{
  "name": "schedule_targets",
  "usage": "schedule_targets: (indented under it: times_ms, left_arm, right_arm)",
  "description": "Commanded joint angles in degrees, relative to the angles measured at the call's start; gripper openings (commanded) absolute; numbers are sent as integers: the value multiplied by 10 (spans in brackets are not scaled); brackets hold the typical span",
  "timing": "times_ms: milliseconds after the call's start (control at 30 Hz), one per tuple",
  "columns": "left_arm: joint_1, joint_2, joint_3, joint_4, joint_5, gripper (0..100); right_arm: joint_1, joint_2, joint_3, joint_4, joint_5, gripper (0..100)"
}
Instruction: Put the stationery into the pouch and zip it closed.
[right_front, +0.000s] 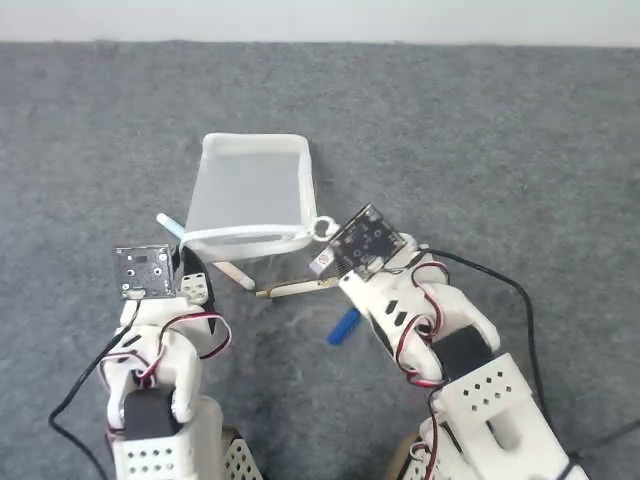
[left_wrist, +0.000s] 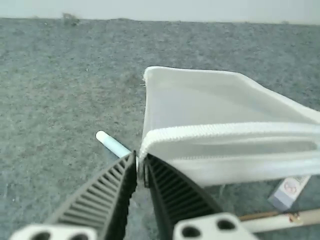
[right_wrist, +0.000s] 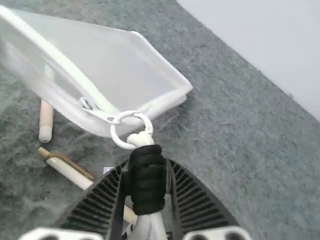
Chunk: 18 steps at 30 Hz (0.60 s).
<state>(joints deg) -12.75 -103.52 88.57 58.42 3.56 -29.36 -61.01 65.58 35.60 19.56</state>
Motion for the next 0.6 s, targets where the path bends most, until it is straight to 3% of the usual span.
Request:
schedule_targets:
  times_ms: [0, 167, 400, 567]
  left_arm:
    - [-24, -13, -35, 13, -4, 11]
    - [-19, -13, -33, 13, -4, 17]
    - [-20, -13, -23, 21, 18, 216]
    - [-19, -13, -22, 18, 25, 224]
  right_arm:
    - [38, -10, -52, 5, -21, 5]
    - [35, -10, -51, 6, -22, 5]
    - [15, -11, -55, 13, -20, 5]
    - [-27, -11, -89, 74, 4, 5]
